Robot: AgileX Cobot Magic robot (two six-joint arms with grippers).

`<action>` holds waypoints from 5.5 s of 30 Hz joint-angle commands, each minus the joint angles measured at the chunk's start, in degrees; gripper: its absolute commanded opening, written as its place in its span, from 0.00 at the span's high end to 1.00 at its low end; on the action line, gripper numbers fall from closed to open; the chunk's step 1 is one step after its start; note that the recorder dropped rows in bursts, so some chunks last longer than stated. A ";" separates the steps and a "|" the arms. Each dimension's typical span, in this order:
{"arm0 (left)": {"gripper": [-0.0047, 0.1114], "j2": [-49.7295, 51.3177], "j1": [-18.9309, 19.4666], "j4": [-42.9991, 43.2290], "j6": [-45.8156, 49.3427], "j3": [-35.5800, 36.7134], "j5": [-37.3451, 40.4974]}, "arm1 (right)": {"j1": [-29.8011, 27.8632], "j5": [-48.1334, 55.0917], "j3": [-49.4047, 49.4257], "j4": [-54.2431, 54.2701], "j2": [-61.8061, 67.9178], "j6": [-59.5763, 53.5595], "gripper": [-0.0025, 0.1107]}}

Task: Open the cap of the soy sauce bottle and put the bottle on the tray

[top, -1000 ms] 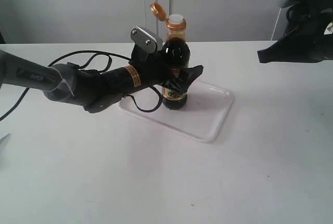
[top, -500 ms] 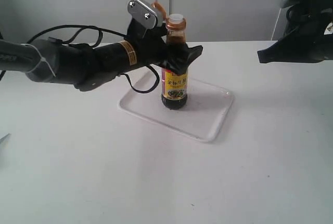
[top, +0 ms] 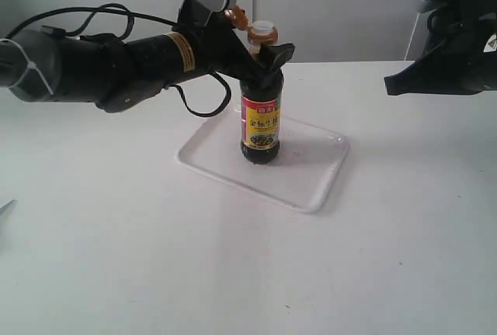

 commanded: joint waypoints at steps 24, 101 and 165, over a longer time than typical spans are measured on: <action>0.09 -13.17 0.08 2.76 -4.00 -0.10 9.32 | -0.14 -0.28 0.24 -0.16 0.05 -0.24 0.98; 0.96 -68.96 9.74 -25.52 18.70 36.73 71.55 | -6.40 9.86 16.01 2.03 -41.23 4.46 0.98; 0.96 -101.83 12.18 -30.10 19.85 56.64 58.30 | -6.40 0.87 30.02 3.09 -60.55 4.46 0.98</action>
